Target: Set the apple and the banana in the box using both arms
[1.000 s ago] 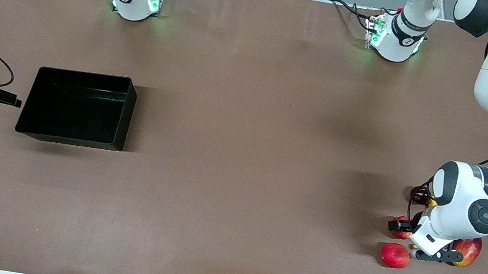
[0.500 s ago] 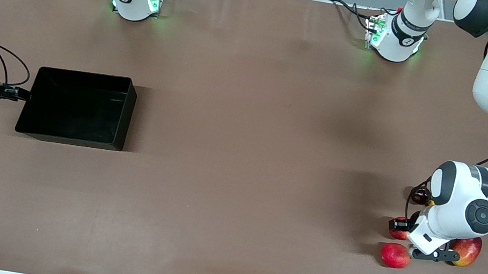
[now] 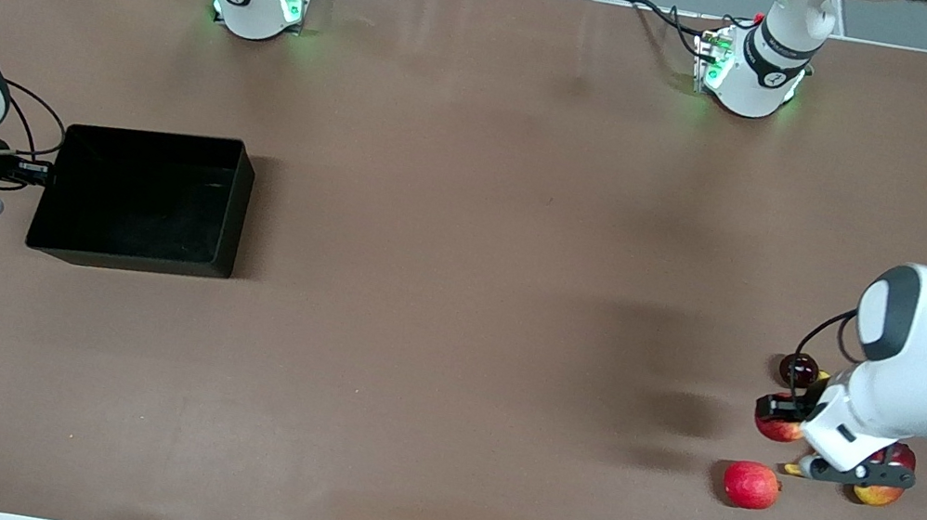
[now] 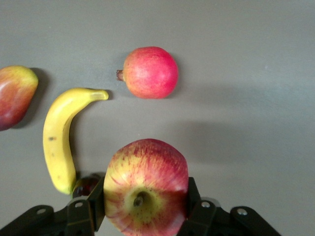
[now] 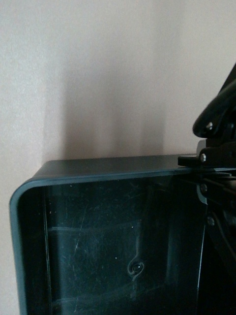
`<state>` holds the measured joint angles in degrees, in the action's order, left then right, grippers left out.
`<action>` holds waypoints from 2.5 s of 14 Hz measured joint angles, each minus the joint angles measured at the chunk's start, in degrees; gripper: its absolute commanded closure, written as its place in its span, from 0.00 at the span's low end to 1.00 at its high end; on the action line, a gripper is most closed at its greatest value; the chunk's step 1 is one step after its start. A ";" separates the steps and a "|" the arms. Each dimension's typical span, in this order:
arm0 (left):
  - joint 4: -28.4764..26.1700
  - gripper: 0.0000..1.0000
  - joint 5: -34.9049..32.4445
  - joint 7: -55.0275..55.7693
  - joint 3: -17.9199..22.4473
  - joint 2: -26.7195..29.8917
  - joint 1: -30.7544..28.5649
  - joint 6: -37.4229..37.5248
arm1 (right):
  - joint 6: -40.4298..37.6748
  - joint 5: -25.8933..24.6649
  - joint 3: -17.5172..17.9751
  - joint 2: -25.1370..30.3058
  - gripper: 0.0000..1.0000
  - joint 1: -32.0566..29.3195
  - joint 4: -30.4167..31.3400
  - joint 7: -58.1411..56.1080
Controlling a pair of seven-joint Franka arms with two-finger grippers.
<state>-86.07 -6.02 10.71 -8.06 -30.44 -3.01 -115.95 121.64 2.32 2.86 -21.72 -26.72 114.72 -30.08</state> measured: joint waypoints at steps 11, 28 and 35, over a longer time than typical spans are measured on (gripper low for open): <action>0.46 1.00 0.00 4.74 -4.70 2.43 0.57 2.50 | -23.47 9.02 3.54 1.99 1.00 13.61 -13.89 21.14; 0.19 1.00 0.00 27.89 -12.82 2.92 10.28 4.56 | 7.25 18.96 3.70 -7.89 0.65 51.71 -14.50 56.10; -1.26 1.00 -4.33 31.12 -12.81 -4.17 16.90 -2.52 | 4.31 19.11 2.05 -13.09 0.00 54.29 -23.98 59.99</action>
<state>-87.33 -10.35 41.83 -20.88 -34.62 13.89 -118.47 125.95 21.44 4.91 -34.81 27.57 90.74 29.91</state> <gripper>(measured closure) 0.357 0.361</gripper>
